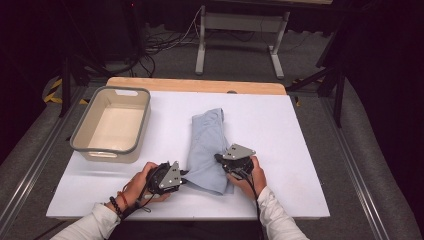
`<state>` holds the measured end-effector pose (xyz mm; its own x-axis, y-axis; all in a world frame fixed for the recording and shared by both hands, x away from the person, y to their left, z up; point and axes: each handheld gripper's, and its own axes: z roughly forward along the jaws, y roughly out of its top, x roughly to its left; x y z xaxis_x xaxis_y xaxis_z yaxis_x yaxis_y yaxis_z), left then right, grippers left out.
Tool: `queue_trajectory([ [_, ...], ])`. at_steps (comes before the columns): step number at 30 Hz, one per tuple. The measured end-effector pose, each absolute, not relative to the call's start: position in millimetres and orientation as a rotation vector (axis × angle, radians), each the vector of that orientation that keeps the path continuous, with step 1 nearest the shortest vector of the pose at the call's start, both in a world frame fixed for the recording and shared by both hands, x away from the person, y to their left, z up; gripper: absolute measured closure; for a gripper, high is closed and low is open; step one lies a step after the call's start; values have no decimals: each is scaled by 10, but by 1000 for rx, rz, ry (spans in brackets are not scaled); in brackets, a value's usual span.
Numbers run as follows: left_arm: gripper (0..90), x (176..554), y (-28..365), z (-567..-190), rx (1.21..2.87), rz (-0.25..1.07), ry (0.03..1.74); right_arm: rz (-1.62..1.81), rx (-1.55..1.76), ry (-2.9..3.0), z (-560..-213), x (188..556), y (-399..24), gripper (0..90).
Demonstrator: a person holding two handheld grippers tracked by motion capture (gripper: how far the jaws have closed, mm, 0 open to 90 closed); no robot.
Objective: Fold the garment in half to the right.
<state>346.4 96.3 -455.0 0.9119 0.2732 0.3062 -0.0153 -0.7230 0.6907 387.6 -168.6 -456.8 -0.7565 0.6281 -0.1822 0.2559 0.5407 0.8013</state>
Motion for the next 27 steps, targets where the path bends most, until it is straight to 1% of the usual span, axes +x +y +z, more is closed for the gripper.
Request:
queue_trajectory([
  [12, 759, 3350, 1034, -4499, 2353, 559, 189, 1106, 685, 2340, -4563, 3875, -1553, 900],
  [18, 759, 3357, 1070, -4491, 2374, 604, 175, 1122, 686, 2342, -4573, 3889, -1508, 900],
  [20, 755, 3358, 1056, -4513, 2372, 596, 177, 1115, 681, 2341, -4578, 3893, -1492, 900],
  [23, 717, 3378, 1090, -4501, 2329, 534, 179, 1111, 681, 2344, -4576, 3894, -1499, 900],
  [26, 611, 3413, 1166, -4444, 2259, 431, 173, 1116, 691, 2344, -4570, 3890, -1521, 900],
  [27, 568, 3409, 1188, -4416, 2227, 415, 161, 1117, 691, 2344, -4570, 3888, -1522, 900],
])
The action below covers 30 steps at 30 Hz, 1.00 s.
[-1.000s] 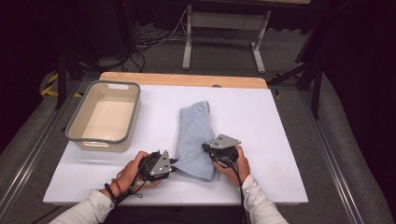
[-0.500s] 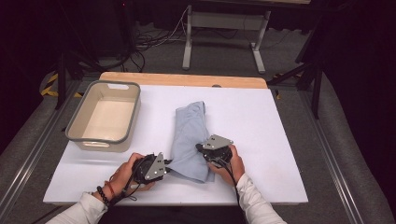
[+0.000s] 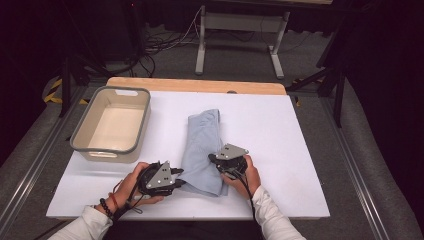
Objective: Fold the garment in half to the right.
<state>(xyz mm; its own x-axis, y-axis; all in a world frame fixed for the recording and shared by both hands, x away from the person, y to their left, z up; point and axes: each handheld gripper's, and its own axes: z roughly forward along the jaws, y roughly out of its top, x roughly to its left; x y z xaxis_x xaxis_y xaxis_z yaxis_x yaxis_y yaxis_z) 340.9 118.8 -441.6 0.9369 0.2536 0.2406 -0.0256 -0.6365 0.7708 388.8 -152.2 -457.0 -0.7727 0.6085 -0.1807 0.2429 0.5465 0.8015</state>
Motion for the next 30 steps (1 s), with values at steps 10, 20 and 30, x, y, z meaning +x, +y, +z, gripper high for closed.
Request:
queue_trajectory([
  [10, 520, 3473, 1185, -4289, 2084, 355, 227, 1104, 689, 2350, -4544, 3837, -1605, 900],
  [20, 844, 3733, 927, -4428, 2120, 327, 259, 1142, 653, 2339, -4486, 3801, -1569, 900],
  [30, 896, 3733, 821, -4636, 2197, 282, 230, 1176, 493, 2389, -4389, 3985, -1223, 900],
])
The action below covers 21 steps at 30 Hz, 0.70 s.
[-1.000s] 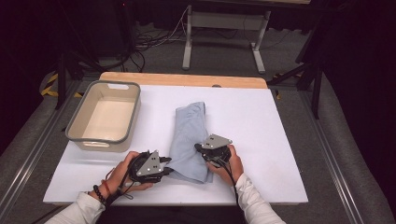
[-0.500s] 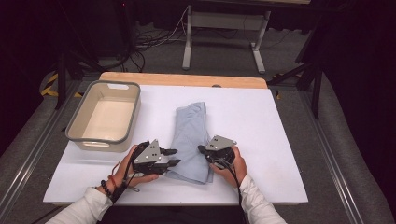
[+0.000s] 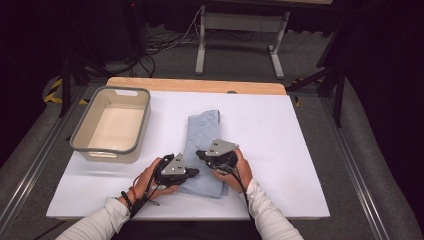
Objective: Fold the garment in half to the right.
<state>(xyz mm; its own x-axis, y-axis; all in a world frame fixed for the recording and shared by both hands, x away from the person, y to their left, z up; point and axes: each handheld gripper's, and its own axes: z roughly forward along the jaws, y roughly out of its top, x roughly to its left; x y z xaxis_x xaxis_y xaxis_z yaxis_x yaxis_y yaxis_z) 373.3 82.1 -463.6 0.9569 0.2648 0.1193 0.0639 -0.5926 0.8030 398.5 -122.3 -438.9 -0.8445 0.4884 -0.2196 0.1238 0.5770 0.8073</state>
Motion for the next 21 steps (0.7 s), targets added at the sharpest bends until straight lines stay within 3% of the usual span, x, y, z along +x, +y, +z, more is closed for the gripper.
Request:
queue_trajectory([
  [21, 900, 3731, 792, -4647, 2218, 275, 254, 1064, 660, 2332, -4510, 4357, -1213, 900],
])
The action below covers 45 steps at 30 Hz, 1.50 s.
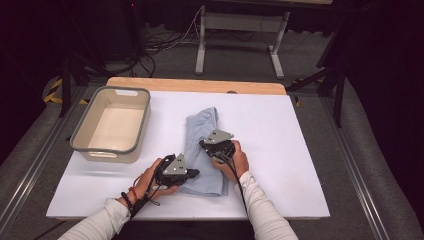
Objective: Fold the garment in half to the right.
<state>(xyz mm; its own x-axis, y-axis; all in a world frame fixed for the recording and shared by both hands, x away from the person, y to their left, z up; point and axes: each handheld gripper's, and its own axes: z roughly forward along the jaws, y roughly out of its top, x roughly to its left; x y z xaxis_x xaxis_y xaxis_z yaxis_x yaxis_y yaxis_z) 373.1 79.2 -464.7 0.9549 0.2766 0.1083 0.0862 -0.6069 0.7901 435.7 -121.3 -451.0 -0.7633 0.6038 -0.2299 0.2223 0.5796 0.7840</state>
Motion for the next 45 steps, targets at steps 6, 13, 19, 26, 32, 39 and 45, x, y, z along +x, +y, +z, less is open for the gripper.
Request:
queue_trajectory([
  [6, 900, 3722, 787, -4646, 2219, 285, 251, 936, 771, 2264, -4559, 4460, -1275, 900],
  [13, 869, 3740, 811, -4622, 2160, 257, 274, 997, 820, 2315, -4587, 4510, -1369, 900],
  [19, 748, 3806, 830, -4416, 2099, 322, 291, 1129, 833, 2252, -4460, 4475, -1525, 900],
  [26, 666, 3967, 896, -4186, 2014, 383, 328, 1233, 797, 2192, -4236, 4308, -1783, 900],
  [32, 658, 4200, 830, -4333, 2125, 456, 359, 1260, 703, 2263, -4184, 4063, -1821, 898],
  [39, 661, 4296, 767, -4503, 2207, 403, 385, 1094, 707, 2363, -4447, 3993, -1787, 900],
  [45, 685, 4338, 788, -4639, 2198, 302, 429, 1063, 779, 2365, -4589, 4010, -1877, 900],
])
